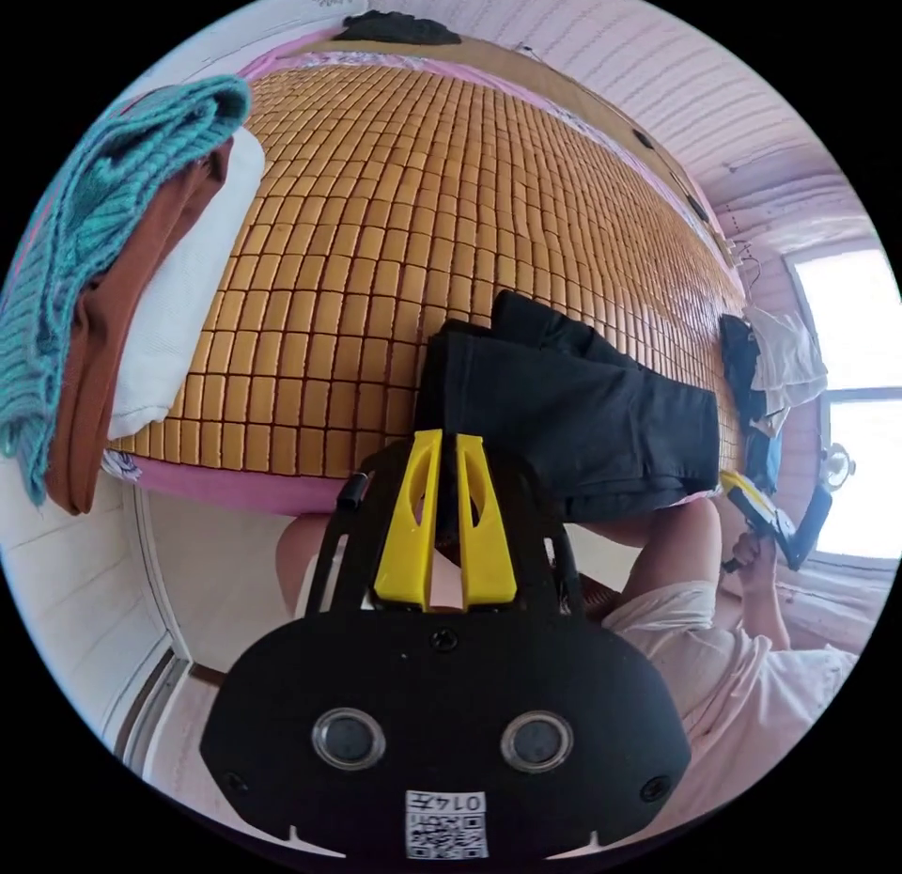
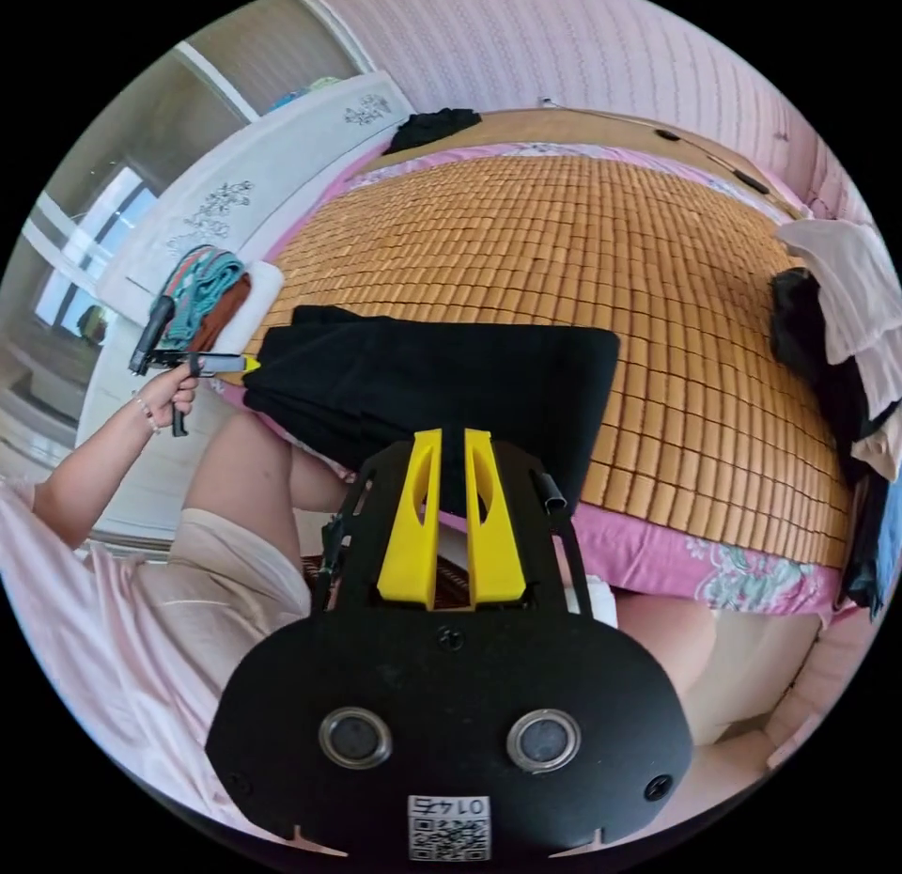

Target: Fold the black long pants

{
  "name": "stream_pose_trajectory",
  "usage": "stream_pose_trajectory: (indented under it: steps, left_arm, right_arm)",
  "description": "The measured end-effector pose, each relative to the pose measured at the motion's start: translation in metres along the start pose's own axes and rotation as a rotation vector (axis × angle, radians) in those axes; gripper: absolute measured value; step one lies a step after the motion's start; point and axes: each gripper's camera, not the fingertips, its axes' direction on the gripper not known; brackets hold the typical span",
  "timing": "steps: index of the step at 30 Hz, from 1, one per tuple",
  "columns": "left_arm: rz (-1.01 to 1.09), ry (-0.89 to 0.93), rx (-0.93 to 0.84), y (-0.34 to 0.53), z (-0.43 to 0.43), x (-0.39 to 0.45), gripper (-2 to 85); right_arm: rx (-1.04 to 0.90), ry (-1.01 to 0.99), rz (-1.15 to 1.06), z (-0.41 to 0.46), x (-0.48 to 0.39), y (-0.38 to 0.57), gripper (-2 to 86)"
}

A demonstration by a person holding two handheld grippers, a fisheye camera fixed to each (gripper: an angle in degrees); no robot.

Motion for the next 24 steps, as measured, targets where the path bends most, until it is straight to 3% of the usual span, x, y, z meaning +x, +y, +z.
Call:
stream_pose_trajectory:
  steps: [4, 7, 11, 18, 24]
  left_arm:
    - [0.020, 0.006, 0.006, 0.005, 0.005, 0.007, 6.2]
    - [0.021, 0.015, -0.028, 0.005, 0.017, 0.008, 6.1]
    - [0.018, 0.005, -0.028, 0.009, 0.028, 0.014, 1.5]
    - [0.188, 0.107, 0.176, 0.040, -0.029, 0.065, -0.9]
    - [0.167, -0.040, -0.021, 0.027, 0.060, 0.079, -0.2]
  right_arm:
    - [0.003, 0.167, 0.092, 0.000, 0.023, -0.014, 11.9]
    - [-0.044, 0.156, 0.154, 0.016, 0.038, -0.031, 14.8]
    - [-0.184, 0.140, 0.140, 0.051, 0.045, -0.053, 8.6]
    - [-0.020, -0.097, 0.323, 0.023, 0.098, -0.037, 3.8]
    - [-0.078, -0.080, 0.376, 0.046, 0.107, -0.032, 6.4]
